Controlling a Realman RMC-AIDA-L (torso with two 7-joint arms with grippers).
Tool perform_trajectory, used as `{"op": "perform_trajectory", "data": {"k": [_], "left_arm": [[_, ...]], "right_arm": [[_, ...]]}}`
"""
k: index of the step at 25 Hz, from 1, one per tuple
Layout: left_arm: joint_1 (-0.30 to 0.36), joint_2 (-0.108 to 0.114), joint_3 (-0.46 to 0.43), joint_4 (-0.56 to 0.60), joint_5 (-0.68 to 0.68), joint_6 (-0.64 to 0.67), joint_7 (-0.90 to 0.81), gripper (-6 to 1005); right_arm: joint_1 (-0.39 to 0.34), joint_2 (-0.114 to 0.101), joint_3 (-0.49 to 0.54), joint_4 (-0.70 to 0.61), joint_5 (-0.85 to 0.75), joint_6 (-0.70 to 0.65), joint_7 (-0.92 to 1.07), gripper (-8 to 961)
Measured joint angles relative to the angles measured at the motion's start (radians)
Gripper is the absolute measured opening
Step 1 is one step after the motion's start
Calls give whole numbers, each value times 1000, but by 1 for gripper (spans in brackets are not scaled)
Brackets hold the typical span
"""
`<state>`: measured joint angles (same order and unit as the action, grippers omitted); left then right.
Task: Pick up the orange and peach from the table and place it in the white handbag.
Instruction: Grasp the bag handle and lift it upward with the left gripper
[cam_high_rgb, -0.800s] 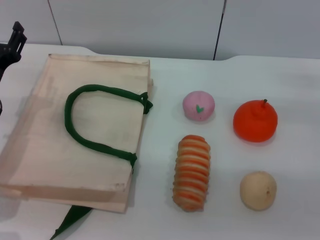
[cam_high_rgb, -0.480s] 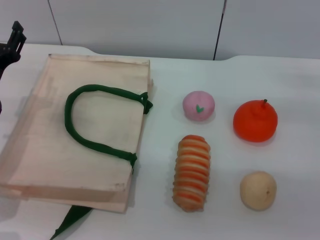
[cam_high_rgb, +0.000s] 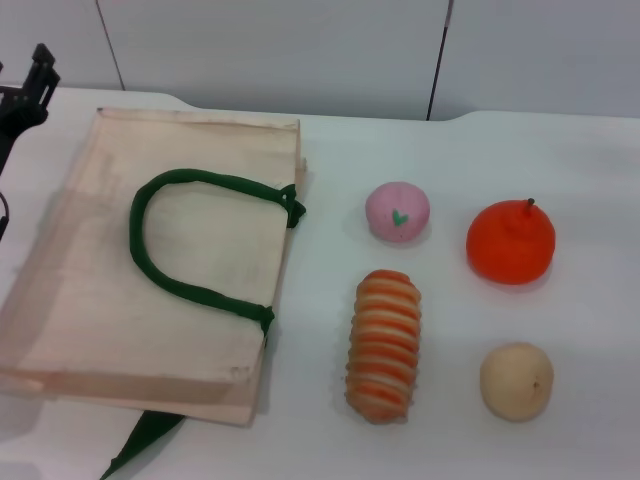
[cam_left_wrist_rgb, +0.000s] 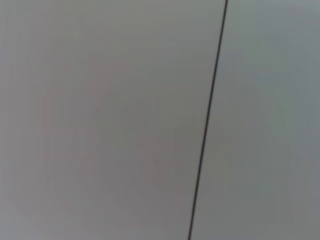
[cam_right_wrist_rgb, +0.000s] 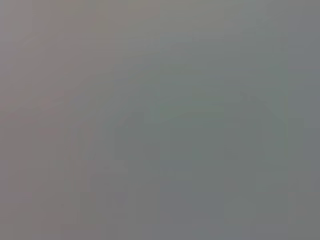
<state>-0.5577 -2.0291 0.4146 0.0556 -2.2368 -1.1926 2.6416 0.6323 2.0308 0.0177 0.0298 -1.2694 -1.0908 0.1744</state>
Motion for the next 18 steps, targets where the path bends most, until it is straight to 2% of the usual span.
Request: {"op": "perform_trajectory", "data": {"k": [7,13,18], "left_arm": [[-21,5,6,7,99,61,-85,697],[-11,7,6,86,259,78,-264,696],[-1,4,6,207,445,93,-495,696]], "right_arm": [[-5,-5,-13,-28,-82,2,115,877],[-6,-8,-13,-154,-395,-38,366,877],[-7,-9,-13,-260,-613,-183,516,878]]}}
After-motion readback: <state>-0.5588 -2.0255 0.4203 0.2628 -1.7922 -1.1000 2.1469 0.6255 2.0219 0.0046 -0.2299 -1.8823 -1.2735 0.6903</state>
